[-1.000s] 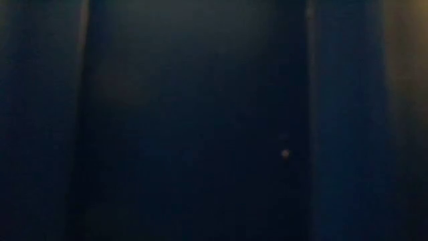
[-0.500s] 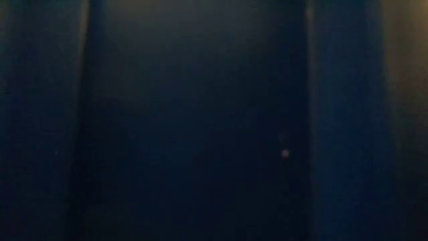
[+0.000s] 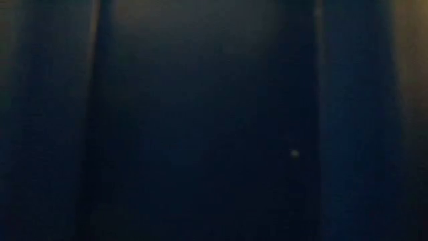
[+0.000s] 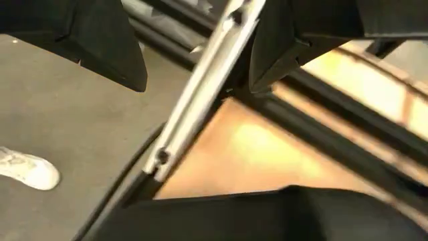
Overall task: Pick and place slides into bin
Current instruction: Put the bottom black slide in the bin
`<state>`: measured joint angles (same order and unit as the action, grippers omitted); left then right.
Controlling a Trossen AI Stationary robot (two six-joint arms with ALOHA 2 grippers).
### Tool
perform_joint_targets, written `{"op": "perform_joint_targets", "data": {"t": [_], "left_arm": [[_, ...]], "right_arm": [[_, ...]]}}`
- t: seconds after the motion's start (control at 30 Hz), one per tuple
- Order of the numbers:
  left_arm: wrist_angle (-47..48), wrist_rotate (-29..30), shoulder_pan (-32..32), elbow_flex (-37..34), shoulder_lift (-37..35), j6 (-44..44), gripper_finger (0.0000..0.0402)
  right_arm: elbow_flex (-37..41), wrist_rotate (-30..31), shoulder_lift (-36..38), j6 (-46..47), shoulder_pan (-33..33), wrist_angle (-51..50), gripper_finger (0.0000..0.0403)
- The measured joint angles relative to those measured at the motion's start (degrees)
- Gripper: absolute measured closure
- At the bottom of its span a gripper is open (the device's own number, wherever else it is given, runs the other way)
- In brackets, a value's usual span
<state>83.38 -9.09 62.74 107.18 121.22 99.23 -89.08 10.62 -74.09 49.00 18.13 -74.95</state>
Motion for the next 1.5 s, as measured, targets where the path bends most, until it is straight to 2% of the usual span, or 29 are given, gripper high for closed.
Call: {"op": "perform_joint_targets", "data": {"t": [0.17, 0.27, 0.37, 0.53, 0.8, 0.9, 1.0, 1.2, 1.37, 1.5], "left_arm": [[-0.23, -0.03, 0.06, 0.02, 1.56, 2.13, 0.0146], [1.56, 2.22, -0.23, 0.01, 2.92, 2.83, 0.0146], [-2.54, 6.08, -0.24, 0.01, 4.18, 2.29, 0.0146], [-3.75, 6.61, -0.78, 0.02, 6.62, 4.03, 0.0146], [2.23, 6.26, -4.27, 0.0, 9.93, 5.87, 0.0146], [7.4, 8.43, -5.37, -0.03, 9.93, 6.3, 0.0146], [5.38, 13.35, -5.86, -1.9, 9.89, 5.37, 0.0146], [3.52, 9.23, -6.3, -6.29, 9.46, 5.37, 0.0146], [3.51, 12.42, -6.43, -7.43, 9.5, 6.02, 0.0146], [1.31, 10.66, -6.91, -8.63, 9.37, 6.66, 0.0146]], "right_arm": [[-0.02, 0.32, -0.08, -0.01, 0.0, 1.18, 0.0171], [-0.01, 0.35, -0.08, -0.88, 0.0, 1.87, 0.0171], [-0.02, 0.31, -0.1, -1.31, 0.0, 2.39, 0.0171], [-0.02, -0.48, -0.1, -1.28, 0.0, 2.92, 0.0171], [-0.04, -0.8, -0.13, -1.04, 0.0, 2.85, 0.0171], [-0.04, -1.79, -0.13, -0.08, 0.0, 2.83, 0.0171], [-0.04, -2.75, -0.15, 0.01, 0.0, 2.85, 0.0171], [-0.04, -3.22, -0.15, 0.52, 0.0, 2.99, 0.0171], [-0.04, -3.31, -0.19, 1.02, -0.05, 4.08, 0.0171], [-0.04, -3.32, -0.21, 0.93, -0.13, 5.36, 0.0171]]}}
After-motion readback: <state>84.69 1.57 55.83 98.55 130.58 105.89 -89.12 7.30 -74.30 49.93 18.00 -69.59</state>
